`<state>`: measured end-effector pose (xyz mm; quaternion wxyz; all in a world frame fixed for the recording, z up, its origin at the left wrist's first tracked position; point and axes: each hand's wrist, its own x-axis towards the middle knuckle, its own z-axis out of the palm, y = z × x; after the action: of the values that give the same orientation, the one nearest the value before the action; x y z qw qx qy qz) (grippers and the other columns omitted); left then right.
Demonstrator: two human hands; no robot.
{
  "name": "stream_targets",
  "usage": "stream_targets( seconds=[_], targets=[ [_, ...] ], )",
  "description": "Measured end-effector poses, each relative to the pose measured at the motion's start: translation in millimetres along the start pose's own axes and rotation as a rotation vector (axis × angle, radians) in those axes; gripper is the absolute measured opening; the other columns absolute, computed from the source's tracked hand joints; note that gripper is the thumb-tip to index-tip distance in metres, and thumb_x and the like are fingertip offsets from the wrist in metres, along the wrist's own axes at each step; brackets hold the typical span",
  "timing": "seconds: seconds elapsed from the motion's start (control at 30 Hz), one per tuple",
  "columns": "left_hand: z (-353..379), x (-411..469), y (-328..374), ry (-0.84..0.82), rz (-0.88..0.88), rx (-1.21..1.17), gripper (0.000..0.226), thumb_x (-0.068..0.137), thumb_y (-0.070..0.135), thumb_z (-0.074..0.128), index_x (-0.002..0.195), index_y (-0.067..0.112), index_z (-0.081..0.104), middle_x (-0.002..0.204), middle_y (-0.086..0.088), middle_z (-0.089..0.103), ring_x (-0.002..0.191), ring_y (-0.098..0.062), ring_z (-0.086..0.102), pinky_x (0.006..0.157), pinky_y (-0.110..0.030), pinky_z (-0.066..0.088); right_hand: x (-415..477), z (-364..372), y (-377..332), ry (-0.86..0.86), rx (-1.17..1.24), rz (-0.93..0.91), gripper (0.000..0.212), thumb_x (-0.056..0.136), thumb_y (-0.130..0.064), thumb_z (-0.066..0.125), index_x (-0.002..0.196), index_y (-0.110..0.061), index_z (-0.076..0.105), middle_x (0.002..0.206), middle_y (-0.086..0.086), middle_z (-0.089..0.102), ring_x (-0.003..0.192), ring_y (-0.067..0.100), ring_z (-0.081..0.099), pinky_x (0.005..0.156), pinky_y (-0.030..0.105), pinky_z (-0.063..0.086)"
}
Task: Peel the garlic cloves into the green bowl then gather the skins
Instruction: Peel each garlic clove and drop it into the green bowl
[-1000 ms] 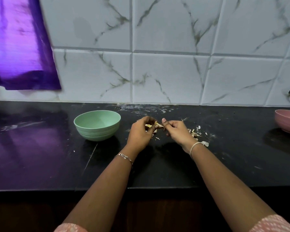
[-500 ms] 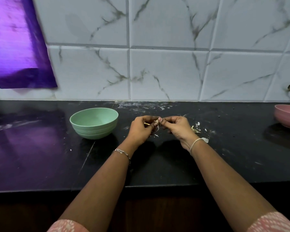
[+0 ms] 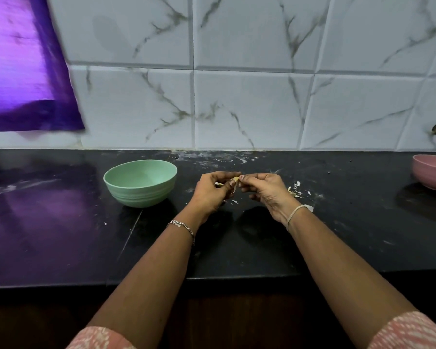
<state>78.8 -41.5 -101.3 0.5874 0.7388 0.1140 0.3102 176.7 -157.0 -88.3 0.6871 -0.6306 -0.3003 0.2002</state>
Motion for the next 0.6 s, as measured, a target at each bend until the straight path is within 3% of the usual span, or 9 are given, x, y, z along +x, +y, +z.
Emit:
stream_targets(
  seconds=[0.13,0.37,0.6],
  targets=[
    [0,1,-1,0.018,0.012,0.081,0.029,0.093,0.009,0.062,0.091,0.036,0.072,0.079,0.003,0.07,0.075,-0.016,0.064,0.077,-0.037,0.055,0,0,1,0.01,-0.025,-0.011,0.011,0.086,-0.008,0.069,0.076,-0.012,0.071,0.071,0.001,0.071,0.066,0.008,0.063,0.059,0.017,0.045],
    [0,2,-2,0.06,0.03,0.165,0.021,0.09,0.011,0.066,0.102,0.027,0.074,0.087,-0.006,0.074,0.087,-0.028,0.071,0.082,-0.04,0.058,0,2,5,0.031,-0.164,-0.163,0.004,0.089,-0.003,0.066,0.09,-0.002,0.07,0.071,-0.001,0.067,0.059,-0.005,0.061,0.059,0.008,0.044],
    [2,1,0,0.066,0.016,0.167,0.022,0.091,0.008,0.064,0.109,0.018,0.073,0.086,-0.005,0.073,0.078,-0.012,0.065,0.066,-0.021,0.051,6,6,10,0.069,-0.307,-0.189,0.012,0.091,-0.012,0.066,0.083,-0.02,0.067,0.079,0.003,0.066,0.074,0.012,0.057,0.071,0.026,0.046]
  ],
)
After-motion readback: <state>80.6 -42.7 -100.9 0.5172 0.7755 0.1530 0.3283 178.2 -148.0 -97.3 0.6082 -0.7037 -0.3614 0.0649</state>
